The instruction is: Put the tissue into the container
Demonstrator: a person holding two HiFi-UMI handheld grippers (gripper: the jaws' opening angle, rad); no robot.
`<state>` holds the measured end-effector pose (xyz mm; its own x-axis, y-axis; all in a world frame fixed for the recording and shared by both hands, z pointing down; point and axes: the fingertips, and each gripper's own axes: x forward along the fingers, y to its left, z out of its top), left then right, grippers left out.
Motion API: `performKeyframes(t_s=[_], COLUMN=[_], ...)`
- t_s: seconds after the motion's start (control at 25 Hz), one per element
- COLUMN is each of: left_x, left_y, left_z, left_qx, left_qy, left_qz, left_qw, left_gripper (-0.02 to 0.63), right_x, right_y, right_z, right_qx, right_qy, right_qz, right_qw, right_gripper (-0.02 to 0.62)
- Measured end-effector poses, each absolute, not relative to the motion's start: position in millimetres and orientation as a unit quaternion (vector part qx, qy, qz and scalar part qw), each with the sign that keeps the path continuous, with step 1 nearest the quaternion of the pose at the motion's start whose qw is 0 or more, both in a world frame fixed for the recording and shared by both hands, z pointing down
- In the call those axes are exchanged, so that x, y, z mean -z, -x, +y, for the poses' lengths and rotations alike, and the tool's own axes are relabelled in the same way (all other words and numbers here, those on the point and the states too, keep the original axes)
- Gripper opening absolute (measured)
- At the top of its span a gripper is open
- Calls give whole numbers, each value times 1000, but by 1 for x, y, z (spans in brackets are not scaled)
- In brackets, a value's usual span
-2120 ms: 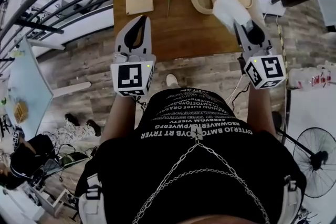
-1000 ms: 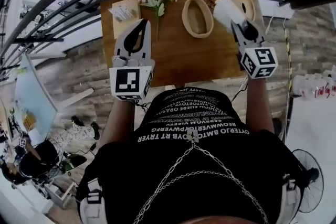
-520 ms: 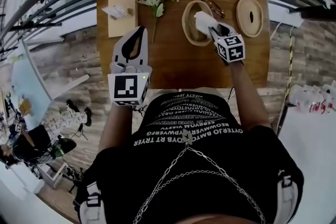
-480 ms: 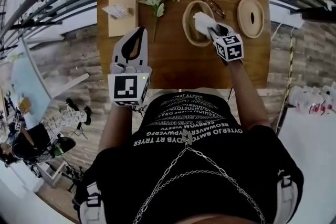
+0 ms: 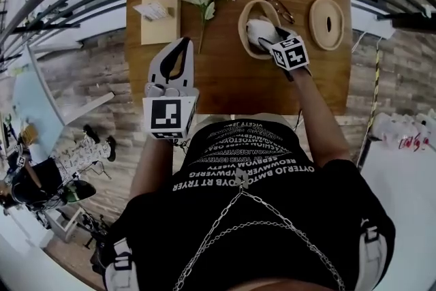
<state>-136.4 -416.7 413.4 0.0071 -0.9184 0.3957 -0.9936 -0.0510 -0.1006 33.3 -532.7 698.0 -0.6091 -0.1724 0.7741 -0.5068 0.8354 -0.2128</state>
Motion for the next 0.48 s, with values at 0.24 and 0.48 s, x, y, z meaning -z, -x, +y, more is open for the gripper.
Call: performKeyframes(t_s=[0.24, 0.48], left_x=[-396, -382], left_y=[141, 142], left_z=[-398, -368], left_qx=[-171, -170], left_qy=[-712, -725], left_qz=[-676, -664], left_qw=[88, 67], left_gripper=[29, 29], right_x=[-638, -539], right_y=[-71, -90], right_z=[-531, -514], right_qx=[-177, -112], right_qy=[-257, -325], right_qz=[-881, -909], right_qw=[356, 238], right_gripper=[254, 15])
